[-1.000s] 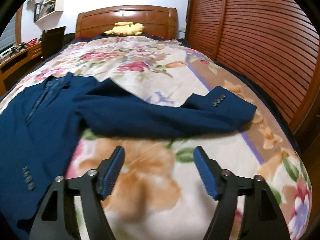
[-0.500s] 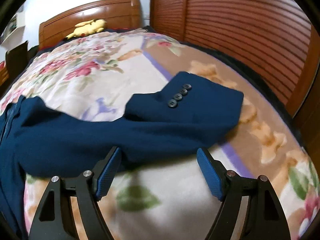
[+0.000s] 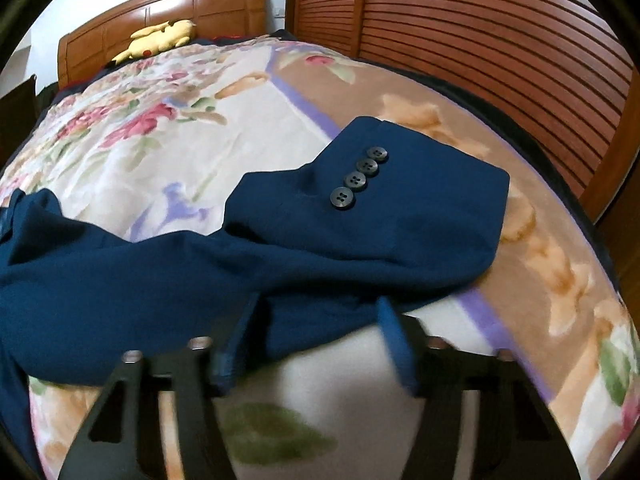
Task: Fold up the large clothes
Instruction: 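Move the right gripper to the other sleeve cuff with buttons and grasp it, then lift the buttoned sleeve with the right gripper and lay it across the jacket front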
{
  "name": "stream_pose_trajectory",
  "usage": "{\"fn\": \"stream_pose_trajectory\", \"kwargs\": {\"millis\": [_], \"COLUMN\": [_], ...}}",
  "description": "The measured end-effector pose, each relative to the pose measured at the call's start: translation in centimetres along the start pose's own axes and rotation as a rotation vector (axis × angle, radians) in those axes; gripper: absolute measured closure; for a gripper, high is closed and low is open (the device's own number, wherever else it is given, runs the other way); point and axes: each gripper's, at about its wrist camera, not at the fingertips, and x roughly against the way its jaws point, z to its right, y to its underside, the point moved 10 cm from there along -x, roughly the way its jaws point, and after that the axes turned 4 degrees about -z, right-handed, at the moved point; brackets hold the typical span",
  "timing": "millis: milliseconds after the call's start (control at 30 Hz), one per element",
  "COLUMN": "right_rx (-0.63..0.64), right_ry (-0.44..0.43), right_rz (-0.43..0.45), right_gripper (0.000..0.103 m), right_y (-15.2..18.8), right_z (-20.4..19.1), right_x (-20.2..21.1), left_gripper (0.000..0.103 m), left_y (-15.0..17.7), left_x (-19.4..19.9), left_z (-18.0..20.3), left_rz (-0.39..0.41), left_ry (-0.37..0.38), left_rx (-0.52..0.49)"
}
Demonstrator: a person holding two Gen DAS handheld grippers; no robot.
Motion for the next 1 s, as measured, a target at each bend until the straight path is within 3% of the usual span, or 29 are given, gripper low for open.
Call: {"fn": "stream_pose_trajectory", "kwargs": {"millis": [100,167,333,667,1000], "right_rx": [0.050,0.088,0.118,0.236,0.348], "right_ry": [-0.020,-0.012,-0.021,-0.065,-0.112], "right_rz": [-0.010,-0.001,0.075,0.281,0.417], "right_gripper": [0.087,0.092,0.093,0.094,0.094], "right_y": [0.3,0.4,0.1,-1.7,0.3], "right_z": [-0.7,-1.2,-1.7,-4.7,-9.8], "right_x": [0.2,0.8,4.1,16.6,26.2], "left_gripper": [0.020,0.020,0.020,0.020,0.020], "left_y": [0.0,0.0,-0.1,-0.4,-0.2], "left_x": [0.0,0.0,0.0,0.8,1.8], "left_z": [0.0,-0.1,-0.3,-0.8,-1.9], "left_rz": [0.002,0.002,0.008,0.041,0.056], "left_ry": [-0.003,-0.005,-0.005,-0.004,-0.024], "left_rx": [0.000,0.001,0.011,0.028,0.034]}}
